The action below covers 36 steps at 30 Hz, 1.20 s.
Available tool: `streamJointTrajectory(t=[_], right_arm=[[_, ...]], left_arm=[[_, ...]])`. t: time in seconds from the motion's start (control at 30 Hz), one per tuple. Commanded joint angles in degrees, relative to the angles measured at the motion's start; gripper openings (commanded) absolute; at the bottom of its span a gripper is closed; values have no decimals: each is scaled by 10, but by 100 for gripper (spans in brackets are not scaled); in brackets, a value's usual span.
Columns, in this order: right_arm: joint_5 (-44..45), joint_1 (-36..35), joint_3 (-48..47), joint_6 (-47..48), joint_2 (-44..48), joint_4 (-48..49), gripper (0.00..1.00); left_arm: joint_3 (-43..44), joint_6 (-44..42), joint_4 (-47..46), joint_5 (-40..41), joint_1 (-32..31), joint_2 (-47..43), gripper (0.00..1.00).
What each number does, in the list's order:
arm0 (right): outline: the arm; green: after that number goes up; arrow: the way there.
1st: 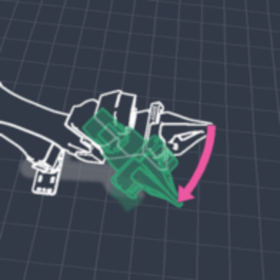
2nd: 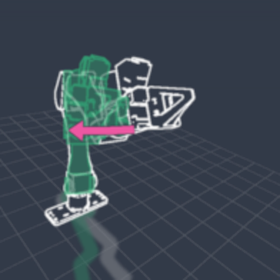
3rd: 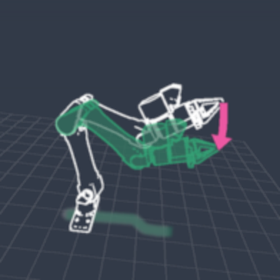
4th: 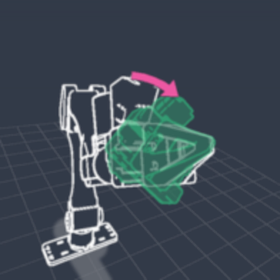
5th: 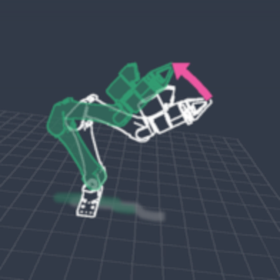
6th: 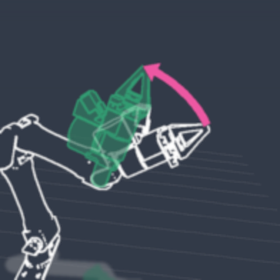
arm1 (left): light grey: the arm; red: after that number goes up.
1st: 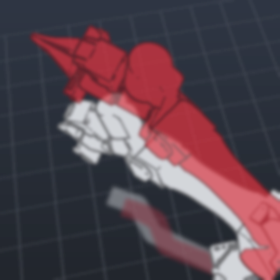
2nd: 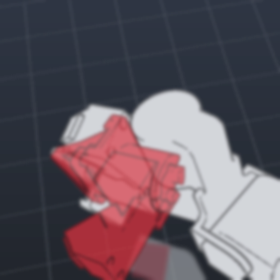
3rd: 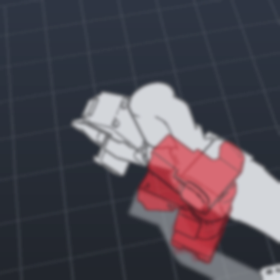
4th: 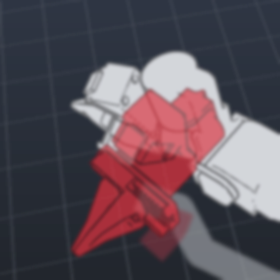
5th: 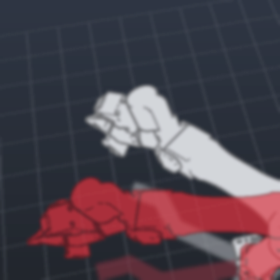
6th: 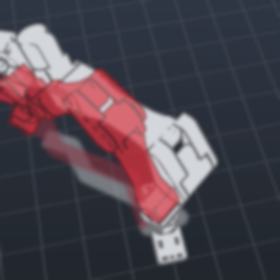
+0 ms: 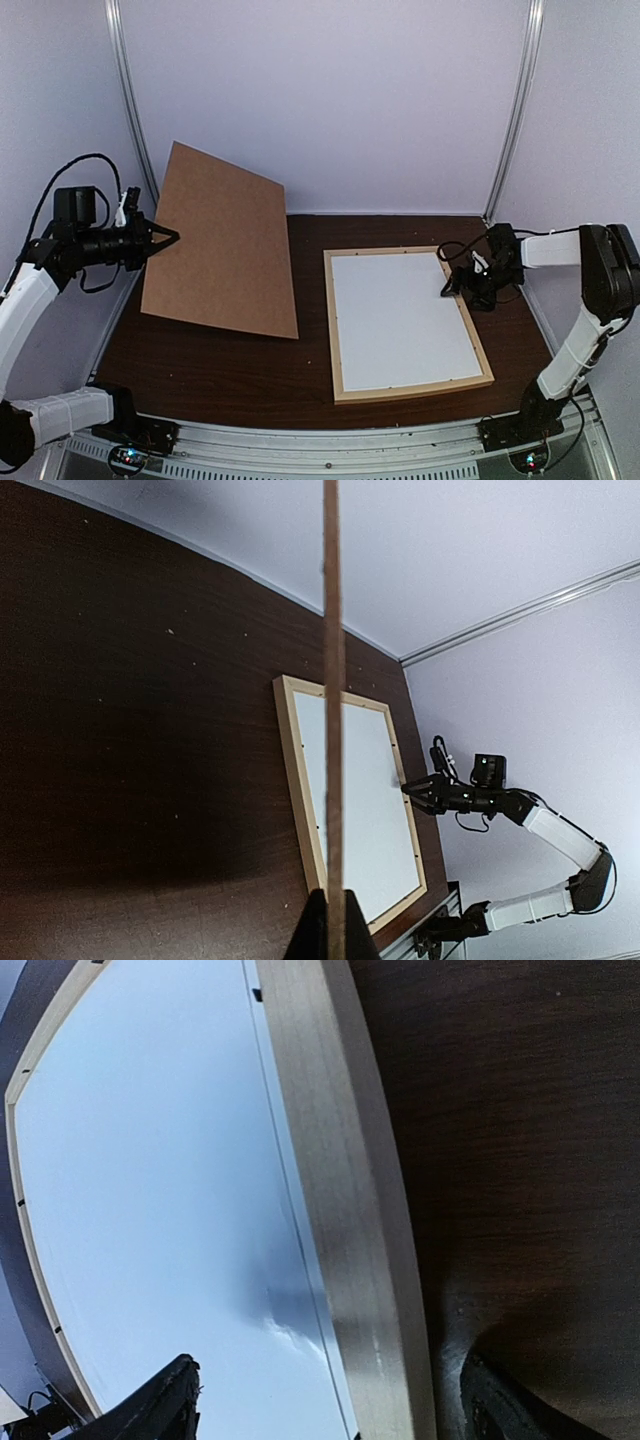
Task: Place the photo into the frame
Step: Move the frame body to the center of the board, then place the backboard on the frame body.
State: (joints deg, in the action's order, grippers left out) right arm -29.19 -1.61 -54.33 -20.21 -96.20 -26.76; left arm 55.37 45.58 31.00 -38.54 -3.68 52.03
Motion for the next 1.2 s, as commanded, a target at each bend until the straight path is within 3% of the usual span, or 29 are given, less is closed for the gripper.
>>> streamJointTrajectory(t=[0.0, 0.23, 0.43, 0.73, 0.93, 1.17], right_arm=[[-56, -1, 22, -23, 5, 55, 89], [-63, -44, 58, -58, 41, 93, 87], [-31, -123, 65, -99, 54, 129, 86], [-23, -227, 21, -139, -6, 179, 86], [8, -218, -13, -99, 14, 115, 87], [30, -155, -26, -57, 60, 41, 88]], left_arm=[[-6, 13, -97, -13, 3, -2, 0], [-28, 33, -142, -9, 3, 3, 0], [-46, 48, -169, -6, -3, 5, 0], [-73, 81, -226, 10, -60, 16, 0], [-98, 118, -295, 18, -115, 42, 0], [-101, 152, -406, 44, -213, 133, 0]])
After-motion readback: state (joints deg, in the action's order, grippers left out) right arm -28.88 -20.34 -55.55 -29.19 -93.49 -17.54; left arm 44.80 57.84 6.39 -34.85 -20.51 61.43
